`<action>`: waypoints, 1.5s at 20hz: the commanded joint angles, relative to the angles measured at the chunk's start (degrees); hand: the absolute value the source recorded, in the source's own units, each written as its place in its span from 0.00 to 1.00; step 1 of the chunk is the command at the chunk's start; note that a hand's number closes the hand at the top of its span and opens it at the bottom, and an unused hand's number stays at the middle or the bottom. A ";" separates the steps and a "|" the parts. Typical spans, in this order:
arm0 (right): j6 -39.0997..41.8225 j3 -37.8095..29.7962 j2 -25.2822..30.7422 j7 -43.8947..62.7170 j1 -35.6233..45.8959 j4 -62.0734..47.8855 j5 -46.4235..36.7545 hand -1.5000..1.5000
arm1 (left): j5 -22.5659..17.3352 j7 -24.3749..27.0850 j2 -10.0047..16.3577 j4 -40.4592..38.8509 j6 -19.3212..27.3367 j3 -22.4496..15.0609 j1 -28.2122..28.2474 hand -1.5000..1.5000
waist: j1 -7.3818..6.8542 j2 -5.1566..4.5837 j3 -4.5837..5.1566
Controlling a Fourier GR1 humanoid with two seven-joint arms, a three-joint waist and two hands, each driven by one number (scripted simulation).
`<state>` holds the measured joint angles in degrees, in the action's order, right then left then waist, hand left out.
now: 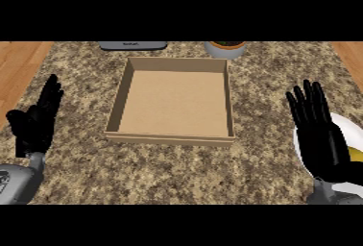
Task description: Pick the lemon from the plate and place it in the cardboard box
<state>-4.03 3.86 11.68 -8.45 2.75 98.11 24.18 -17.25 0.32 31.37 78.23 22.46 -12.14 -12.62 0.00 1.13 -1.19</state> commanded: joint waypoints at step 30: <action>28.66 -2.77 52.75 -36.35 4.34 -44.94 -42.14 0.00 | 7.91 -2.54 -3.09 6.59 -0.21 -7.24 8.00 0.50 | -2.33 -1.66 1.03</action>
<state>22.87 -3.91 59.95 -41.31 7.01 54.99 -10.12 -10.45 -1.44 29.19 83.70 21.36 -18.39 -4.88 -1.97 -0.50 -0.11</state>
